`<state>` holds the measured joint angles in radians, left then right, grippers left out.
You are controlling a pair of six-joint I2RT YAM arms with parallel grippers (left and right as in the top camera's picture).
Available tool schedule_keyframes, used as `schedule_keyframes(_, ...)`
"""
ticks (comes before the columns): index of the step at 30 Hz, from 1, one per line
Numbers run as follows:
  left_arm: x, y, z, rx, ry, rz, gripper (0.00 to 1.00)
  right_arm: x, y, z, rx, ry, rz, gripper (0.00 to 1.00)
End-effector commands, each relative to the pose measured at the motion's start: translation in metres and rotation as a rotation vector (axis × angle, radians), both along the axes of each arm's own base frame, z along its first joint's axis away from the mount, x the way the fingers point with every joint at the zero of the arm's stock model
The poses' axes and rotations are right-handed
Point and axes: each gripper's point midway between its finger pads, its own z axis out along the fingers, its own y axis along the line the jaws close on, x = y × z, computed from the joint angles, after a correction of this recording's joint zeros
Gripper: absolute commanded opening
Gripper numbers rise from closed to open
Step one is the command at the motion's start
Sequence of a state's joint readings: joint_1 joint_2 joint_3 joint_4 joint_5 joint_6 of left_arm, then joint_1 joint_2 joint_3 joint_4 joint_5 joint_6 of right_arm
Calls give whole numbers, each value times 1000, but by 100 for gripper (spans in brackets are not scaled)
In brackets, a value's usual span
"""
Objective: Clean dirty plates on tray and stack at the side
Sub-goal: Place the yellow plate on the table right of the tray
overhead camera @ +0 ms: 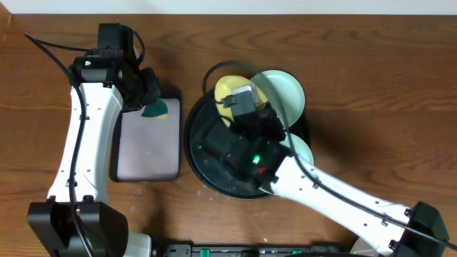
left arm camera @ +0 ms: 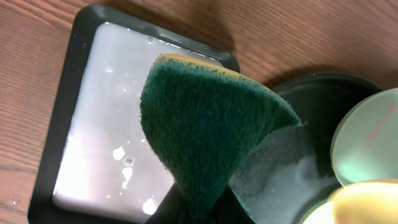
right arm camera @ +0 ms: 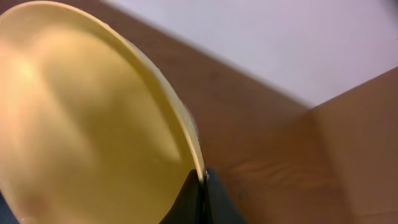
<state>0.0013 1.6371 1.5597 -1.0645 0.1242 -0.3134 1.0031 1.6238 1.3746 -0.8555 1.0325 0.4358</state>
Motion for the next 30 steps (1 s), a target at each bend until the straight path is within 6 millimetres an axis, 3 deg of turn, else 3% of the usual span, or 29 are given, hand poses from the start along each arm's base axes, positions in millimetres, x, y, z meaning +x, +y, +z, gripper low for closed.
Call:
schedule_keyframes(1,1,1,-5,16,11,-9,7,3,6,-21,267,199,22,1)
schedule_keyframes(4,1,1,-5,16,11,-9,8,10,-8,-17,391,288,38,1)
schedule_keyframes(8,1,1,-5,16,11,-9,7,22,-47,-2,555,352,25,1)
schedule_keyframes(11,1,1,-5,16,10,-9,7,30,-99,4,632,360,-78,1)
schedule_keyframes(15,1,1,-5,16,11,-9,7,29,-174,-2,691,373,-281,1)
schedule_keyframes(19,1,1,-5,16,11,-9,8,18,-249,-21,719,401,-483,1)
schedule_keyframes(23,1,1,-5,16,11,-9,8,4,-301,-53,720,429,-630,1)
schedule_keyframes(27,1,1,-5,16,11,-9,7,0,-322,-88,734,443,-700,1)
schedule_keyframes(30,1,1,-5,16,10,-9,8,4,-324,-108,751,440,-701,1)
